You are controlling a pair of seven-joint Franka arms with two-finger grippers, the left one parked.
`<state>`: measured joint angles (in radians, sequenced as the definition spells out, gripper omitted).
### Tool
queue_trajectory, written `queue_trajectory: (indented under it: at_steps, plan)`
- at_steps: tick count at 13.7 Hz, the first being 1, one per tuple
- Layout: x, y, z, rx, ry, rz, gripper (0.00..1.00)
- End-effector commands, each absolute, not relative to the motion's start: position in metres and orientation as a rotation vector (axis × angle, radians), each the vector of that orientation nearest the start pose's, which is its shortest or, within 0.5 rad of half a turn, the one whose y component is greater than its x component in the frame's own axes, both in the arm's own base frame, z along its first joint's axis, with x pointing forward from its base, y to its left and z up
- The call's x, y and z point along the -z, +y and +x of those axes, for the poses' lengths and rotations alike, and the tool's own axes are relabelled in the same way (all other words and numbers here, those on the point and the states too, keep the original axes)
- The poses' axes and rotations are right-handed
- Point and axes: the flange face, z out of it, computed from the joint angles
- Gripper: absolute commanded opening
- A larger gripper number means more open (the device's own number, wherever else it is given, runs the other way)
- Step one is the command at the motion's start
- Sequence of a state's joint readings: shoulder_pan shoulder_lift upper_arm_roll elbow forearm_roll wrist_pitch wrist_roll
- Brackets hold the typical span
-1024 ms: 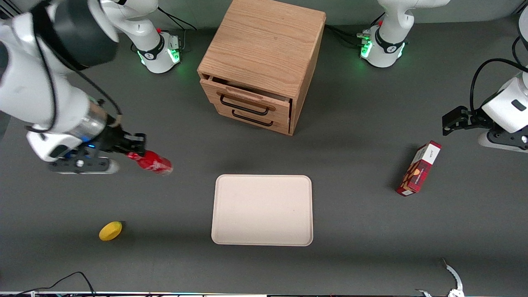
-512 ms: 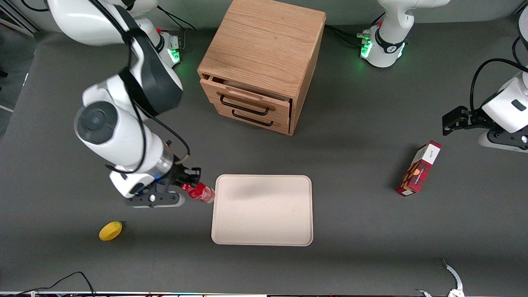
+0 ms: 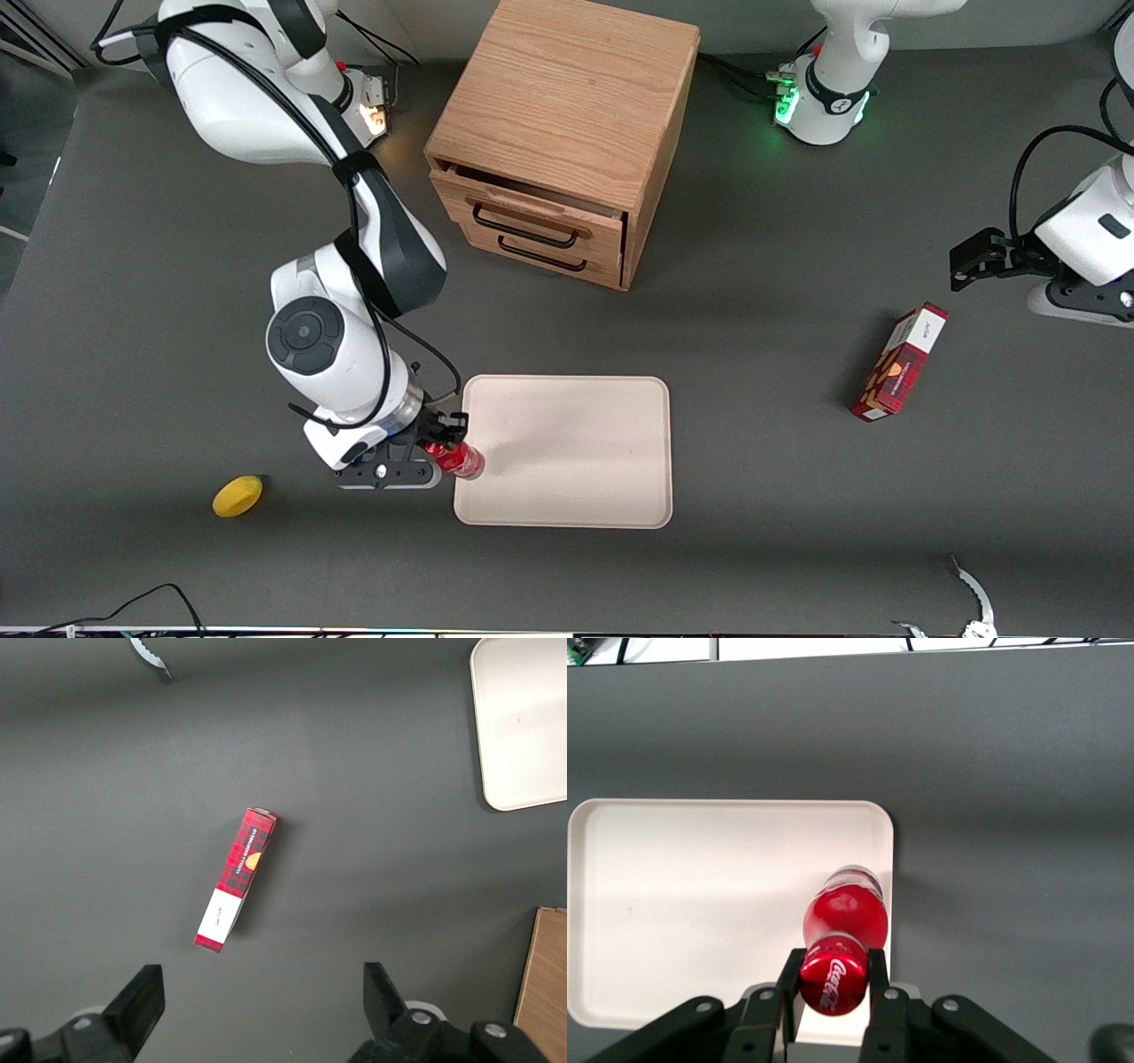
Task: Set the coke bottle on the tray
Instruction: 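Carry the held bottle over to the white tray's edge, then lower the bottle onto the tray and open the right gripper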
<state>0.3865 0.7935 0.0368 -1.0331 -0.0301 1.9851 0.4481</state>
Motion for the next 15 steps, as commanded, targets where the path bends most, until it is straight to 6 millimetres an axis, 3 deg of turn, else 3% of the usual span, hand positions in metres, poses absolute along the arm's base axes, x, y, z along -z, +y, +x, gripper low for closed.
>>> queue_trajectory:
  at_steps: [1, 5, 14, 15]
  plan:
    - [-0.38, 0.316, 0.725, 0.292, 0.082, -3.046, 0.0]
    - [-0.355, 0.32, 0.728, 0.289, 0.105, -3.041, 0.0]
    - [-0.336, 0.324, 0.731, 0.317, 0.172, -3.019, 0.0]
    - [-0.336, 0.325, 0.73, 0.318, 0.174, -3.02, 0.17]
